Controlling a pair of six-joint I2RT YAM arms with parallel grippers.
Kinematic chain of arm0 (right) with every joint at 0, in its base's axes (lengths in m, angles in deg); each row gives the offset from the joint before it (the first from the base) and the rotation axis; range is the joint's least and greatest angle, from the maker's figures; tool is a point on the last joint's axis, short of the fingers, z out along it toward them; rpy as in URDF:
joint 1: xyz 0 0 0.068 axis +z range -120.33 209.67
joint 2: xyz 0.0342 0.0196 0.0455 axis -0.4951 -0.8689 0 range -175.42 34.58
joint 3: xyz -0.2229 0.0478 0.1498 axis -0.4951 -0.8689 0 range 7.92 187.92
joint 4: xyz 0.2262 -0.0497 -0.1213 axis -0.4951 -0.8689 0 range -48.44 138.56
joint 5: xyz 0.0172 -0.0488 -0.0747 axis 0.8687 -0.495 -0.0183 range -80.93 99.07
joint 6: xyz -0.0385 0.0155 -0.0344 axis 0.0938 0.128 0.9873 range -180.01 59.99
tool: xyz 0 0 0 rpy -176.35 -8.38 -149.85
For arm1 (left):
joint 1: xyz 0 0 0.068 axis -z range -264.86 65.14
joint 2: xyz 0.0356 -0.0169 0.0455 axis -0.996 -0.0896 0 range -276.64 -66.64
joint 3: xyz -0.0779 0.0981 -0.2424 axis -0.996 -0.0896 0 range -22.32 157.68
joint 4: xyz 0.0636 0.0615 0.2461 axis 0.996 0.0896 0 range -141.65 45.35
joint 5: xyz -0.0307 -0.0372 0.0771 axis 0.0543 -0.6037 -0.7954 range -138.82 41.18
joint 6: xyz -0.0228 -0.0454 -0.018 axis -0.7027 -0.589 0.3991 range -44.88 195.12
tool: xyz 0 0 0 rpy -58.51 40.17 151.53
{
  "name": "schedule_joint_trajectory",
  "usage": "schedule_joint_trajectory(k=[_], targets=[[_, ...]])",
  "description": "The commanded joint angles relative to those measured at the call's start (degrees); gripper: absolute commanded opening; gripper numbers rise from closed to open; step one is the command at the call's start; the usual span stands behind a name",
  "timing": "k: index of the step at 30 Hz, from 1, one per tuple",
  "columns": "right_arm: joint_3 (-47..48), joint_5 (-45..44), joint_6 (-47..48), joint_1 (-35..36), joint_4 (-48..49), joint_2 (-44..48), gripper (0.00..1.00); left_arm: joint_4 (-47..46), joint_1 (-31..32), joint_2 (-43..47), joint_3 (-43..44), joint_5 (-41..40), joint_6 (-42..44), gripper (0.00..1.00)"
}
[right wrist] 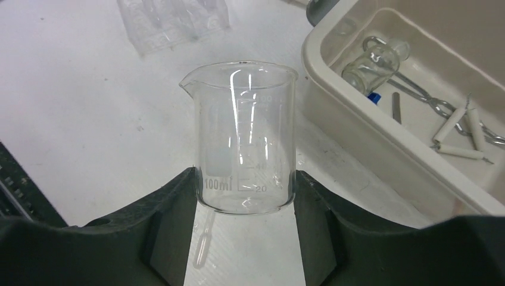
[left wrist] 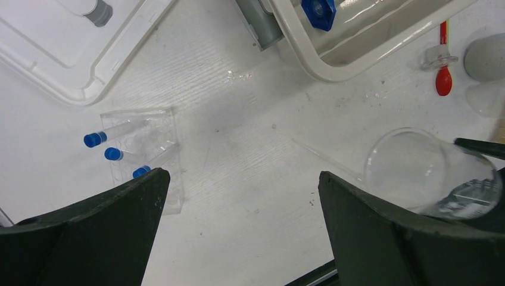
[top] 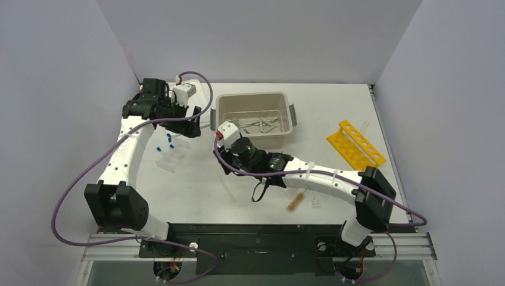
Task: Organize the chemistry lab equipment
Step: Pick up the chemistry item at the center of the board, then place the chemistry item in the storage box.
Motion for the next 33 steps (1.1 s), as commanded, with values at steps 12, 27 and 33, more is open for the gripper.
schedule_joint_trajectory(k=[12,27,33], targets=[[15.4,-4.7,-8.0,-19.7,-12.1,-1.5,0.22,-3.9,0.5,0.5,-3.1,1.0,3.6,0.97],[28.8,-4.3,-11.3,-25.5,-24.9,-22.7,0.23,-2.4,3.2,4.3,-12.5,8.6,18.9,0.97],[32.4,-2.3,-12.3,-25.9,-28.4,-26.9,0.28,-7.3,5.7,9.0,-21.4,9.1,23.5,0.97]])
